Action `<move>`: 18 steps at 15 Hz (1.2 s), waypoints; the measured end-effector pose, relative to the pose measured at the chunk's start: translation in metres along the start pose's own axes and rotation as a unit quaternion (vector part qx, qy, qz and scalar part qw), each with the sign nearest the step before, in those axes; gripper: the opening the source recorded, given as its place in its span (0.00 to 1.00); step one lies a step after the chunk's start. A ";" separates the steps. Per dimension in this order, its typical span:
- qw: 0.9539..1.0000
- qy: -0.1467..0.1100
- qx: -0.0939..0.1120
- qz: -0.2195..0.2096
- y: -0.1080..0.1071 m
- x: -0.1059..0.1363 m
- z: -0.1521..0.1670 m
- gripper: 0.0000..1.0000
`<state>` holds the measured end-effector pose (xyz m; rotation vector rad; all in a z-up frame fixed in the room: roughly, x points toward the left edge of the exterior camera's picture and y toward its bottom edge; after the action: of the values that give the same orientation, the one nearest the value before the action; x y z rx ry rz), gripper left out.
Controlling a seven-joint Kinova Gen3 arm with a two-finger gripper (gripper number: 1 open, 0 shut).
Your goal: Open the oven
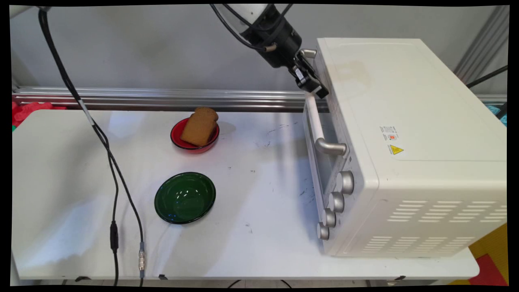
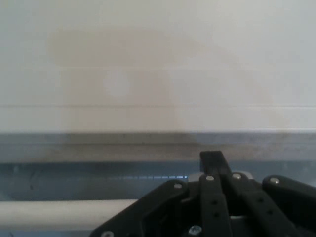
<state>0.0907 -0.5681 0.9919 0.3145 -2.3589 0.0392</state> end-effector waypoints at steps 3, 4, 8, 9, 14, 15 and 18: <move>1.000 -0.003 0.002 0.001 -0.003 -0.006 0.008 0.00; 1.000 -0.005 0.003 0.001 -0.003 -0.008 0.010 0.00; 1.000 -0.017 0.003 0.004 -0.005 -0.019 0.012 0.00; 1.000 -0.021 0.003 0.004 -0.006 -0.023 0.011 0.00; 0.999 -0.041 0.002 0.006 -0.007 -0.042 0.004 0.00; 0.999 -0.046 0.001 0.007 -0.007 -0.046 0.002 0.00; 0.998 -0.065 -0.003 0.011 -0.007 -0.065 -0.005 0.00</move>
<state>0.1411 -0.5603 0.9499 0.2957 -2.4916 0.0237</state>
